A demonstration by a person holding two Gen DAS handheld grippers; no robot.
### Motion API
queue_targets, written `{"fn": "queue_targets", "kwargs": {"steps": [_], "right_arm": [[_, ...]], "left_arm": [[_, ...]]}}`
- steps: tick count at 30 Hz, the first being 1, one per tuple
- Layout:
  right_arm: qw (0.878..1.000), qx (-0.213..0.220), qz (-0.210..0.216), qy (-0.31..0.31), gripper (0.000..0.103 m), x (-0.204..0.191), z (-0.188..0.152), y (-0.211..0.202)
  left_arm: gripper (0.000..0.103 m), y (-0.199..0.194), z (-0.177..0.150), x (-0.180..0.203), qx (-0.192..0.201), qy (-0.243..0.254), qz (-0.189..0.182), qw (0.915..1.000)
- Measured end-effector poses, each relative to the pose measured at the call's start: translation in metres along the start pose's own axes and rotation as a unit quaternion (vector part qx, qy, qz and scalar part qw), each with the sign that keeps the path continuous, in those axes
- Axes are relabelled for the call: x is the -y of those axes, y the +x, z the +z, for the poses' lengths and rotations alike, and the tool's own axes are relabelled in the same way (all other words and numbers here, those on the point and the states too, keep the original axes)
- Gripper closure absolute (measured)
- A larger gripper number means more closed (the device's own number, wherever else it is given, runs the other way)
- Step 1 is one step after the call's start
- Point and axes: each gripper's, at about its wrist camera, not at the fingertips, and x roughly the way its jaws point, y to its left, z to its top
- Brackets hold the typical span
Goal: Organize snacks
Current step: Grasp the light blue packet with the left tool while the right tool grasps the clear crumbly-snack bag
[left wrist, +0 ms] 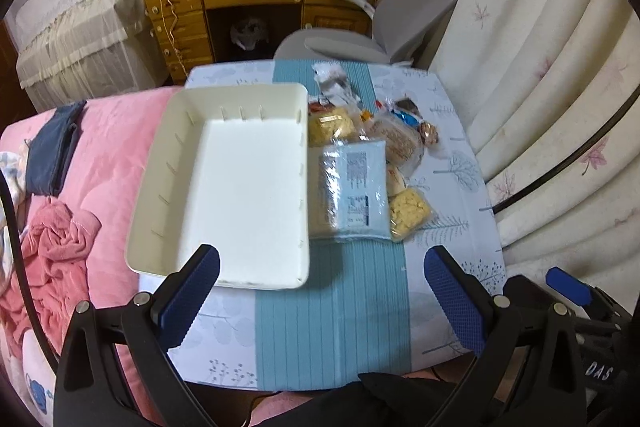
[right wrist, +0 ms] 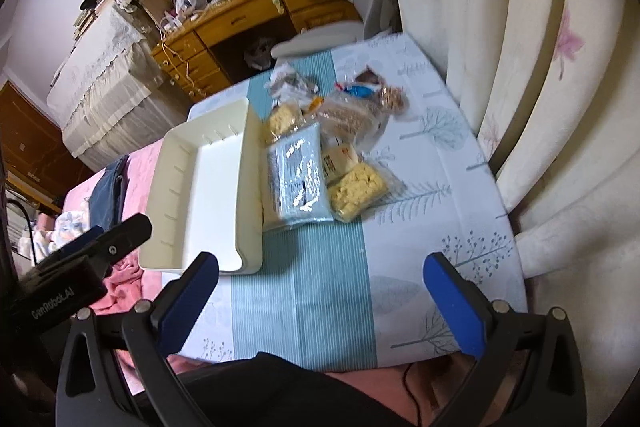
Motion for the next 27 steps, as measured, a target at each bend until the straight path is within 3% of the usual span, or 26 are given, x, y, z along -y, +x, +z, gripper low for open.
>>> {"fn": "queue_targets", "kwargs": {"steps": [6,11,22,27], "right_arm": [[0.994,-0.076,0.035,0.07,0.0,0.046,0.018,0.037],[0.979,-0.14,0.064,0.135,0.003,0.079,0.029,0.069],[0.926,-0.224,0.125,0.279,0.004,0.132,0.063,0.144],[0.902,-0.253,0.12,0.329,0.004,0.14,0.071,0.177]], "left_arm": [[0.001,0.03,0.012,0.026,-0.034,0.004,0.016,0.9993],[0.001,0.054,0.025,0.043,-0.046,0.009,0.037,0.9982],[0.001,0.125,0.053,0.073,-0.057,0.008,0.062,0.9964],[0.001,0.157,0.061,0.079,-0.061,0.004,0.077,0.9952]]}}
